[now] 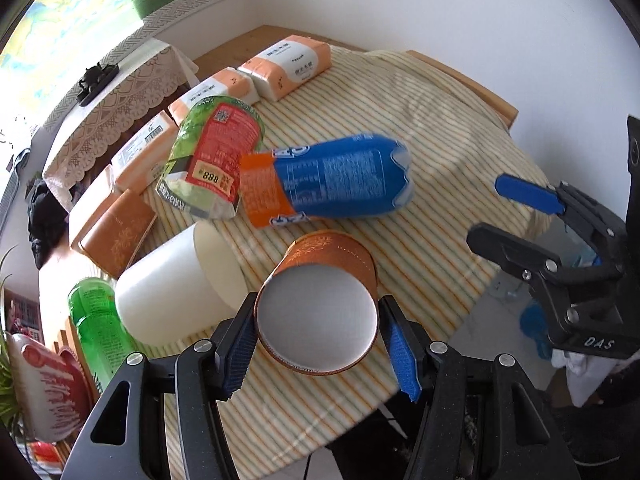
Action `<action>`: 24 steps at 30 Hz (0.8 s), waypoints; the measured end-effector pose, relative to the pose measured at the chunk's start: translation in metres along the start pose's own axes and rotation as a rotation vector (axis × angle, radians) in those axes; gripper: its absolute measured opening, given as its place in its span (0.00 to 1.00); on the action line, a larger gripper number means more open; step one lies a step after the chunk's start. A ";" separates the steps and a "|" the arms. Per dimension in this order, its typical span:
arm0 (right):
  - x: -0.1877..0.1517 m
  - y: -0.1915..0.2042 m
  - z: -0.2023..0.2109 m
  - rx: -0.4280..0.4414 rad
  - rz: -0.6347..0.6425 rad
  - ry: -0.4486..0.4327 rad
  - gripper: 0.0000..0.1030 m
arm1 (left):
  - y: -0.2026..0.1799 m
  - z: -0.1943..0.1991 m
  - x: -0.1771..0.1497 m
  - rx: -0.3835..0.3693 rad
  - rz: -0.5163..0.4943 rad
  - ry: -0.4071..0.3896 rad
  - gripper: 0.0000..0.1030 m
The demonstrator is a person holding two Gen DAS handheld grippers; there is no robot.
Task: Flip cup upside down
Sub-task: 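Rotate the orange cup with the left gripper so its bottom faces up, then lower the cup bottom-up onto the table and open the left gripper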
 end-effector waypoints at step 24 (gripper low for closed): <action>0.004 0.014 0.001 -0.073 0.077 -0.024 0.69 | 0.021 0.032 -0.029 -0.031 0.203 -0.372 0.88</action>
Point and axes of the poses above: each gripper's, at about its wrist camera, not at the fingertips, and z roughly against the way its jaws point, y to its left, x to its top, the point moved 8 cm from there along -z, roughly the way its jaws point, and after that the axes turned 5 degrees about -x, right-handed, at the moved point
